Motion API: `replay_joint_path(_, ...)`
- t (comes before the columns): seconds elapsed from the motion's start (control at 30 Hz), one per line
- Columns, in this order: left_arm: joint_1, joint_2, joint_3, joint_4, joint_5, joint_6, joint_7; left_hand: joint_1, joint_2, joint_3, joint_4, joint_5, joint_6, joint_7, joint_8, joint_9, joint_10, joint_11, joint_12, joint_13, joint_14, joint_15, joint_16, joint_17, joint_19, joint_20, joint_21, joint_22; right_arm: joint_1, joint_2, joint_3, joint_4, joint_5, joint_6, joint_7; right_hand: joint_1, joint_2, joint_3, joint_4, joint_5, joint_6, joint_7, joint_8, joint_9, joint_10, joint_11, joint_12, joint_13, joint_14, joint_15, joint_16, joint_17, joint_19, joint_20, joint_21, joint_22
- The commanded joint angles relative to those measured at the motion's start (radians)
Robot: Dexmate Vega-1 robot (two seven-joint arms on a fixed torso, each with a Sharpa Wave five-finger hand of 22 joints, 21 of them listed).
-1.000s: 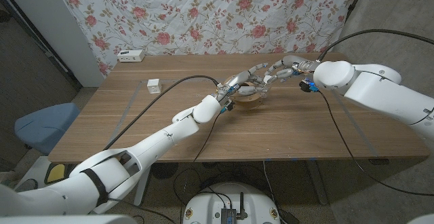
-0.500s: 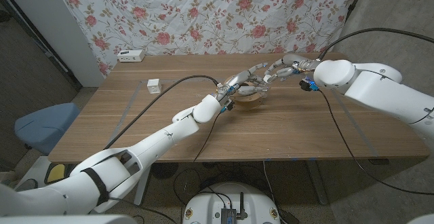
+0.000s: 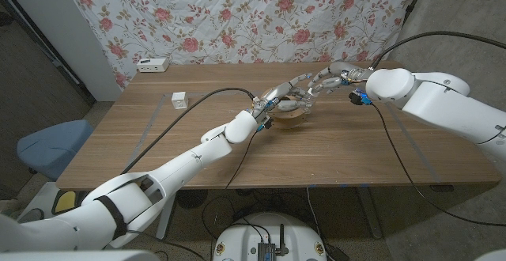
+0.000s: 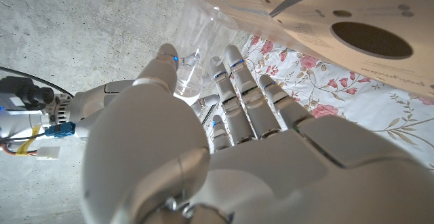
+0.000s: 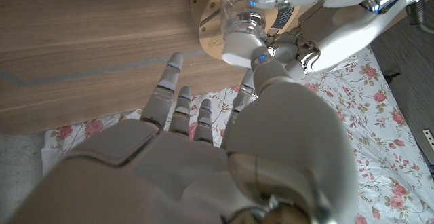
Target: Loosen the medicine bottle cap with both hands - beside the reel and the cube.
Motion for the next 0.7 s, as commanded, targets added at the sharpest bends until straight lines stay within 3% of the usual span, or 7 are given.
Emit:
replay_joint_path(0.03, 0.000, 0.000, 0.000, -0.002, 0.003, 0.000, 0.002, 0.002, 0.009, 0.009, 0.000, 0.008, 0.007, -0.003, 0.001, 0.001, 0.059, -0.051, 0.008, 0.001, 0.002, -0.073, 0.000, 0.002, -0.003, -0.067, 0.000, 0.002, -0.006, -0.005, 0.005, -0.004, 0.004, 0.006, -0.002, 0.006, -0.008, 0.001, 0.004, 0.005, -0.002, -0.002, -0.001, -0.001, 0.011, -0.003, -0.004, 0.002, 0.004, 0.000, -0.004, 0.002, 0.004, 0.000, -0.002, 0.002)
replay_joint_path(0.43, 0.003, 0.002, -0.001, -0.009, 0.005, 0.004, 0.004, 0.002, 0.008, 0.009, -0.001, 0.008, 0.009, -0.005, 0.000, 0.001, 0.057, -0.051, 0.007, 0.001, 0.001, -0.073, 0.000, 0.002, -0.003, -0.068, 0.000, 0.002, -0.012, -0.005, 0.006, -0.007, 0.003, 0.009, -0.006, 0.006, -0.011, 0.000, 0.002, 0.006, -0.005, -0.002, -0.006, -0.004, 0.010, 0.000, -0.006, 0.002, 0.003, 0.006, -0.006, 0.001, 0.004, 0.000, -0.002, 0.002)
replay_joint_path(0.7, 0.004, 0.003, -0.001, -0.011, 0.006, 0.006, 0.006, 0.002, 0.008, 0.009, -0.001, 0.008, 0.008, -0.005, 0.000, 0.001, 0.058, -0.052, 0.007, 0.001, 0.001, -0.072, 0.000, 0.002, -0.003, -0.067, 0.000, 0.002, -0.012, -0.007, 0.006, -0.012, 0.003, 0.009, -0.003, 0.005, -0.029, -0.007, -0.004, 0.003, -0.027, 0.000, -0.019, -0.009, 0.000, 0.002, -0.012, 0.002, -0.004, 0.016, -0.012, -0.002, 0.002, 0.000, -0.003, 0.002)
